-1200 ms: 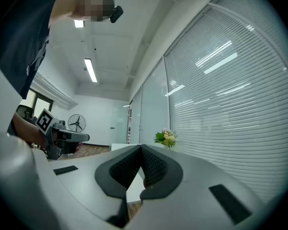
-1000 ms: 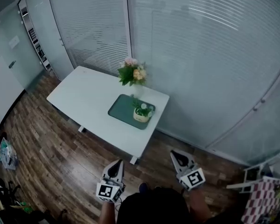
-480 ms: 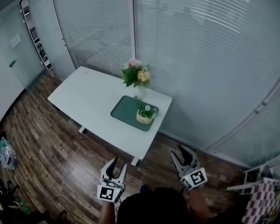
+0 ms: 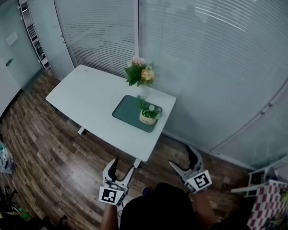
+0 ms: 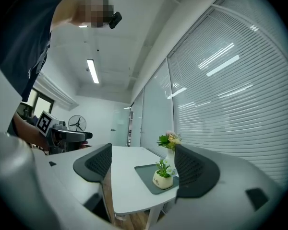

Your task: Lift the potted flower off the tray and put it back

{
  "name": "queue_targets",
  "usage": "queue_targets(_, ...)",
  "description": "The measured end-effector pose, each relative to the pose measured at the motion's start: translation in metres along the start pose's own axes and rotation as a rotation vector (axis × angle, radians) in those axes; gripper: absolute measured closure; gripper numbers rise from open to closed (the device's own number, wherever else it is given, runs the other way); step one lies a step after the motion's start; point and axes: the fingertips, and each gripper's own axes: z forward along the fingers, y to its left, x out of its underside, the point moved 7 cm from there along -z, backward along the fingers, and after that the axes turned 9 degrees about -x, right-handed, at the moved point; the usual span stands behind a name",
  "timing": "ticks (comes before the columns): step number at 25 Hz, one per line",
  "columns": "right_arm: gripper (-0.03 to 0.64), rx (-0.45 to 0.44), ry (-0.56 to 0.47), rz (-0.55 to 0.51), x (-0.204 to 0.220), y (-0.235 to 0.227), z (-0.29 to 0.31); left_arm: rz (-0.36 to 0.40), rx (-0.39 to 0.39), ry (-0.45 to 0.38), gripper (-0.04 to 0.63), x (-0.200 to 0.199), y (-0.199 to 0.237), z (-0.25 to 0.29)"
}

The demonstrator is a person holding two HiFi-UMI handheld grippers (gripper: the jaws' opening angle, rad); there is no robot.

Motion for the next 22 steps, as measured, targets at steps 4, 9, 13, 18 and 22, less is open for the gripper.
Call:
queue_targets(4, 0.241, 0.013, 0.028, 0.005, 0.003, 0.003, -0.008, -0.023, 0.022, 0.008, 0.316, 0.004, 0.000, 0.001)
queue_targets(9, 0.235, 0.012, 0.010, 0.029, 0.003, 0.000, -0.012, -0.022, 0.057, 0.027, 0.316, 0.009, 0.001, 0.009)
queue_targets(13, 0.230, 0.011, 0.045, 0.032, 0.014, -0.007, -0.011, -0.025, 0.075, 0.051, 0.316, 0.013, 0.003, 0.017)
queue_targets(18, 0.230, 0.005, 0.042, 0.009, 0.013, -0.018, 0.000, -0.033, 0.070, 0.045, 0.316, 0.012, 0.010, 0.026)
queue_targets(22, 0.230, 0.003, 0.066, 0.004, 0.017, -0.027, 0.007, -0.032, 0.077, 0.049, 0.316, 0.010, 0.014, 0.039)
